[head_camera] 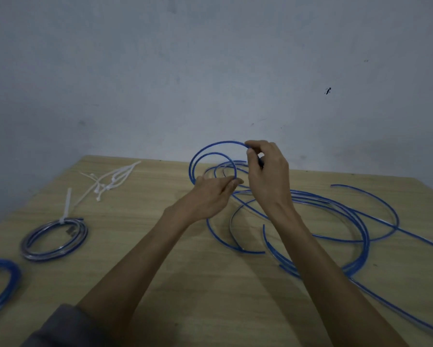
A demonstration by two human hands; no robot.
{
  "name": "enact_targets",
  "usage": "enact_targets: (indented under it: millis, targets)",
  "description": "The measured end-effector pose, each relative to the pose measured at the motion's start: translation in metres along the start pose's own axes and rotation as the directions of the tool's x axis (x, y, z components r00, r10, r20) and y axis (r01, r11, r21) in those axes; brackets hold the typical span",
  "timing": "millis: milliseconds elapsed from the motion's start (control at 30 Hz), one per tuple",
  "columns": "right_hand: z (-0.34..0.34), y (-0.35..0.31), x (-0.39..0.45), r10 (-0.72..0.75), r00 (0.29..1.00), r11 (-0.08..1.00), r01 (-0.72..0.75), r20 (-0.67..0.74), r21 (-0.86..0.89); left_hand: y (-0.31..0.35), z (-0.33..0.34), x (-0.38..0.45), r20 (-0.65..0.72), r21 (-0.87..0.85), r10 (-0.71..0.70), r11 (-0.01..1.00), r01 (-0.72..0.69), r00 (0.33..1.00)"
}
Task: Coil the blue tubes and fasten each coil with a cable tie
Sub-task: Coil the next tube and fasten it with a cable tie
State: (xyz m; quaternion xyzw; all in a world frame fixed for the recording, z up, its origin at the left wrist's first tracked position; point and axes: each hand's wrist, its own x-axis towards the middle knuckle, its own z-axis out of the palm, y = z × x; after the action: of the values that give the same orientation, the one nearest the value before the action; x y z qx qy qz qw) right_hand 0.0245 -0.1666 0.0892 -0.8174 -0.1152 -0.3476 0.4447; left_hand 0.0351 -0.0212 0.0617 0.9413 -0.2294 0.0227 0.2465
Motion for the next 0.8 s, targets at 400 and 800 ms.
enact_targets:
  millis: [400, 800]
  targets:
    - [-0.006, 0.004, -0.001, 0.016, 1.000, 0.999, -0.016, -0.018, 0.031, -0.009, -0.009, 0.001, -0.115, 0.173, 0.009, 0.985, 0.011, 0.993]
    - [-0.012, 0.004, 0.000, 0.009, 1.000, 1.000, -0.008, -0.027, 0.022, -0.010, -0.014, -0.002, -0.128, 0.162, 0.030, 0.987, -0.009, 0.991]
